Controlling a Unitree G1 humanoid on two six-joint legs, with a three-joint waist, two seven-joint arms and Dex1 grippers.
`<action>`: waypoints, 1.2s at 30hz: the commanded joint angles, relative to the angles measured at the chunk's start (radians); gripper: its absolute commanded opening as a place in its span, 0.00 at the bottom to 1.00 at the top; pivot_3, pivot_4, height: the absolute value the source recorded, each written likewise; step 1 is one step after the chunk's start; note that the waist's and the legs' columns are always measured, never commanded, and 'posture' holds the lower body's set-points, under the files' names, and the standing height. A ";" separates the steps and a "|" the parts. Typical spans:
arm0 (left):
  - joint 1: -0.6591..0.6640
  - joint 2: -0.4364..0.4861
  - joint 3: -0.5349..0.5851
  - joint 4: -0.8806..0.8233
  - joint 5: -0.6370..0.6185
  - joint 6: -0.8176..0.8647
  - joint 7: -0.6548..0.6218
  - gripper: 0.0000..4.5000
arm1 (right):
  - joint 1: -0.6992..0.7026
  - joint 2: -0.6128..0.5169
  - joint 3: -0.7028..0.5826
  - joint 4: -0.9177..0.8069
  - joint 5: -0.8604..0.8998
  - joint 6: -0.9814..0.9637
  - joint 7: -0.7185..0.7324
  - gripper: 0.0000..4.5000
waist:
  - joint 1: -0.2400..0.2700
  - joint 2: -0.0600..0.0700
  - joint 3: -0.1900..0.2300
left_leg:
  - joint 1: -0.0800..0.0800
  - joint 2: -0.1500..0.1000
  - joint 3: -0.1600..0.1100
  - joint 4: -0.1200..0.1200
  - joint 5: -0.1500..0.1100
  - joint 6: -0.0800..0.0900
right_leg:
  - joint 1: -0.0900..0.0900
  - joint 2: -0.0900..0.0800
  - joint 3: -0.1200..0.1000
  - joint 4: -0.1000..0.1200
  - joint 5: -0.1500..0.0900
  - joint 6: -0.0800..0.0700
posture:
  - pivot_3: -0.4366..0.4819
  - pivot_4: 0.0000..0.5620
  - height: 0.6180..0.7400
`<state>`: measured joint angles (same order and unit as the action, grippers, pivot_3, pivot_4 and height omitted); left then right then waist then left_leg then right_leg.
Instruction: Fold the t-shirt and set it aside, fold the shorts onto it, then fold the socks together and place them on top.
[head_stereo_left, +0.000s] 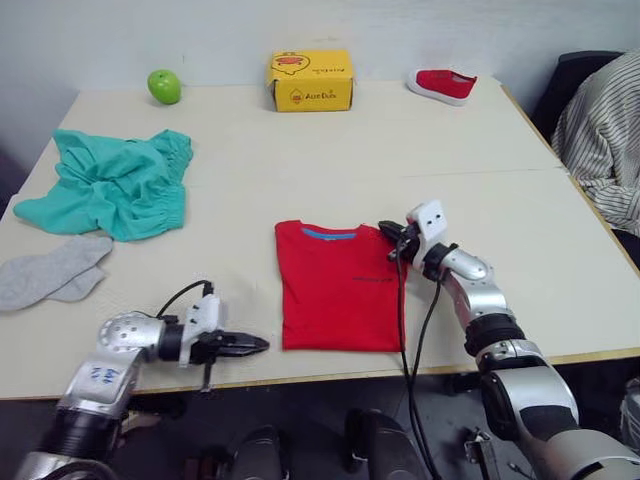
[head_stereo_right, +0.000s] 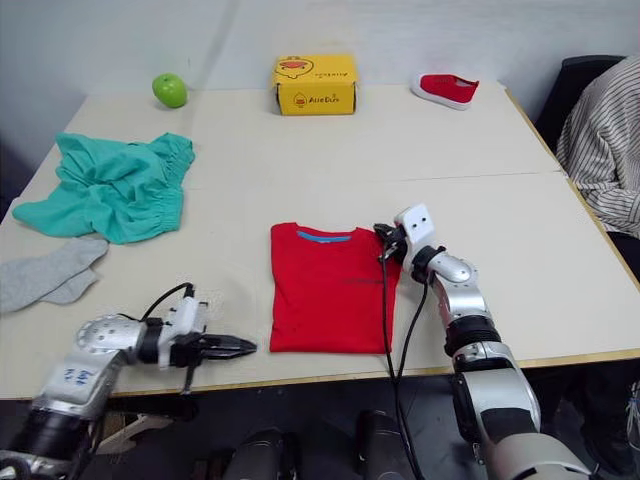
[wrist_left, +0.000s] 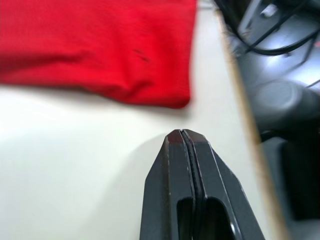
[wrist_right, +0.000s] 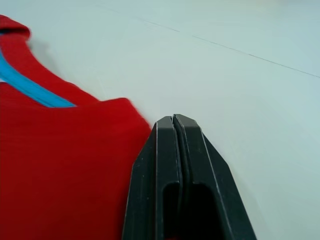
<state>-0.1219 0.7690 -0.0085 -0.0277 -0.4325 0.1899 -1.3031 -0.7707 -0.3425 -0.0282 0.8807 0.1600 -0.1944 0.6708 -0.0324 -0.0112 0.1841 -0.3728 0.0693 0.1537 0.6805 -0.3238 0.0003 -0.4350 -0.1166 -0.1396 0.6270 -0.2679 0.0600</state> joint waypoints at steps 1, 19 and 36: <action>-0.036 0.012 0.048 -0.074 -0.107 0.111 -0.006 0.00 | 0.021 -0.039 -0.040 -0.082 0.032 0.001 0.047 0.01 | 0.004 0.000 0.000 | 0.000 -0.001 0.000 0.000 0.000 0.000 | 0.000 0.000 0.001 -0.001 0.000 0.000 | 0.48 0.27 1.00; -0.251 -0.313 -0.161 0.147 0.171 -0.096 0.228 0.00 | 0.715 -0.159 0.017 -1.170 0.361 0.543 0.208 0.08 | 0.008 0.000 0.000 | 0.001 -0.002 0.006 0.000 -0.003 0.002 | -0.003 0.001 0.004 -0.001 0.001 0.001 | 0.48 0.27 1.00; -0.244 -0.345 -0.123 0.153 0.137 -0.166 0.241 0.00 | 0.386 -0.390 -0.021 -0.822 0.660 1.423 0.162 0.99 | 0.002 -0.005 -0.002 | 0.002 0.001 0.007 0.001 -0.007 0.009 | -0.003 0.001 0.005 -0.002 0.001 0.001 | 0.48 0.27 1.00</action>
<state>-0.3626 0.4338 -0.1540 0.1360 -0.2723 0.0477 -1.0600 -0.3783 -0.7637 -0.1175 0.0217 0.8390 1.1811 0.8424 -0.0304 -0.0158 0.1820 -0.3705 0.0707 0.1609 0.6815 -0.3312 0.0094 -0.4382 -0.1149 -0.1342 0.6252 -0.2665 0.0605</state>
